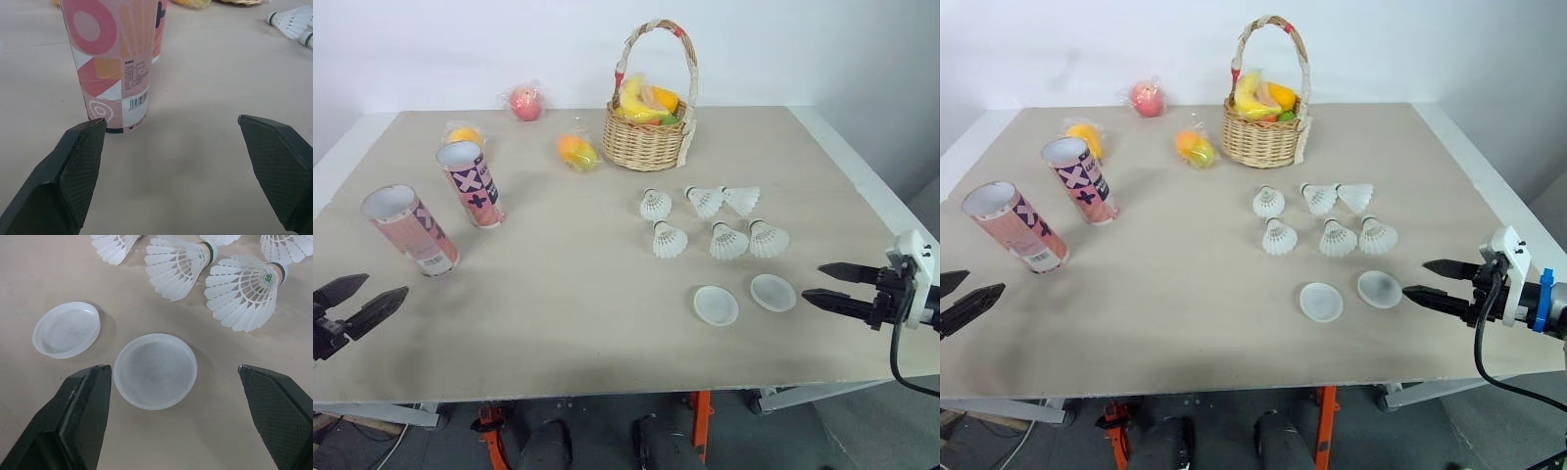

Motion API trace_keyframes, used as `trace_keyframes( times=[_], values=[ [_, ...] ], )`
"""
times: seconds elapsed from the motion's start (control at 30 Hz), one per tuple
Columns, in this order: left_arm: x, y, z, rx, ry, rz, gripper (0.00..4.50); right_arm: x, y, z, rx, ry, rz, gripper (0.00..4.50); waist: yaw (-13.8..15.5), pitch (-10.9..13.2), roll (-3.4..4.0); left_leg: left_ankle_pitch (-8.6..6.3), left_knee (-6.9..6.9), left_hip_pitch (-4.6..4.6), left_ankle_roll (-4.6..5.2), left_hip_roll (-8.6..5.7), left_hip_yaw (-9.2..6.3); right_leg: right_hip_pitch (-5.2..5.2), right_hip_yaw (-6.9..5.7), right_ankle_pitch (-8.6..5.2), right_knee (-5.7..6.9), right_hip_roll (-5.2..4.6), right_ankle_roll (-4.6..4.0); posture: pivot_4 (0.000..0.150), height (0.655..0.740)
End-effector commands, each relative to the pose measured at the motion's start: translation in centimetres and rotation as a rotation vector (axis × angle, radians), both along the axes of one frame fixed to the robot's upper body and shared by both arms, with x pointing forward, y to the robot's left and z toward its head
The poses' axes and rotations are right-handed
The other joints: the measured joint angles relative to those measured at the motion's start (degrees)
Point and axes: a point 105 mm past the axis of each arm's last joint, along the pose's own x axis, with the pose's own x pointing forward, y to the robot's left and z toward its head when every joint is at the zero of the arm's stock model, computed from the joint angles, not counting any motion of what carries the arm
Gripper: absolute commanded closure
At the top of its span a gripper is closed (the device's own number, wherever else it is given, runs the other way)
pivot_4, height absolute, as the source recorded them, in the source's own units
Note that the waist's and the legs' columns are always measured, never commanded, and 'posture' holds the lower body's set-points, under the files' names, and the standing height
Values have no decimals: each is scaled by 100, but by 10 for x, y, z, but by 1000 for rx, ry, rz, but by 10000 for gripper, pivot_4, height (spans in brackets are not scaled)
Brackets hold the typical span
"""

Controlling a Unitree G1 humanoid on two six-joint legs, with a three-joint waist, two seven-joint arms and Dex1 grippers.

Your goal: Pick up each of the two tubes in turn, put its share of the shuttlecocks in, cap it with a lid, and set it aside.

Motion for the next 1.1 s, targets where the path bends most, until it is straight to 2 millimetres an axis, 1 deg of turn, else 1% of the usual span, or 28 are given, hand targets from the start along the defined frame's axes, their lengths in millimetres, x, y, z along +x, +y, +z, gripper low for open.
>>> trace_keyframes(
  times=[0.03,0.13,0.27,0.33,0.47,0.5,0.57,0.6,0.67,0.8,0.87,0.93,1.0,1.07,1.1],
  values=[
    [1,1,12,19,-45,10,0,3,2,8,2,-34,16,700,0,0,0,0,0,0,0,0,0,0,0,0,0,0,0,1500,7400],
    [4,-5,13,3,-52,-8,0,4,8,6,12,-36,33,700,0,0,-1,0,0,1,0,0,0,0,1,1,0,0,1,1500,7400],
    [3,-8,12,-10,-41,-10,0,5,16,7,23,-40,62,700,-2,0,0,-1,1,2,1,0,8,0,8,2,0,1,4,1500,7400],
    [2,-9,12,-26,-49,6,0,7,26,9,40,-50,91,700,-2,0,0,-3,1,2,1,0,8,0,8,2,0,1,5,1500,7400],
    [-1,-12,7,-21,-73,47,0,10,60,15,131,-73,182,700,-18,0,-2,-3,1,4,2,2,11,0,11,3,1,2,6,1500,7400],
    [0,-9,8,-38,-91,78,0,9,71,17,150,-75,218,700,-17,0,-1,-3,1,4,2,4,10,0,10,3,1,4,7,1500,7400],
    [0,-6,9,-133,-86,104,0,6,93,20,187,-76,293,700,-12,-1,-2,-3,1,6,2,4,11,2,12,4,3,4,8,1500,7400],
    [-2,-6,9,-166,-85,106,0,3,107,22,212,-73,337,700,-10,0,-6,-3,2,6,2,4,5,2,10,6,4,7,9,1500,7400],
    [-7,-7,8,-173,-106,101,0,-4,134,26,251,-68,430,700,-20,0,-5,-3,2,5,2,8,4,2,9,6,5,9,9,1500,7400],
    [-16,-1,6,-228,-140,129,0,-21,193,37,329,-70,627,700,-30,-1,-11,-6,2,4,-3,8,9,0,12,5,4,7,10,1500,7400],
    [-18,0,3,-215,-141,128,0,-24,205,40,339,-74,661,700,-34,-3,-15,-6,2,4,-3,11,7,-1,9,5,4,9,8,1500,7400],
    [-17,6,-8,-34,-139,181,0,-12,229,37,301,-78,630,700,-30,-12,-29,-6,2,3,-3,10,5,0,6,3,4,8,6,1500,7400],
    [-10,9,-11,65,-173,210,0,4,248,38,263,-112,575,700,-32,-15,-34,-6,3,5,-4,10,8,-1,9,7,4,7,-1,1500,7400],
    [-2,10,-12,89,-200,220,0,10,257,43,280,-117,551,700,-3,-23,-47,-5,4,4,-3,11,7,-4,8,11,4,7,-3,1500,7400],
    [5,7,-12,94,-209,206,0,10,262,46,280,-132,549,700,10,-26,-52,-4,4,3,-2,11,7,-8,4,11,4,4,-3,1500,7400]
  ],
)
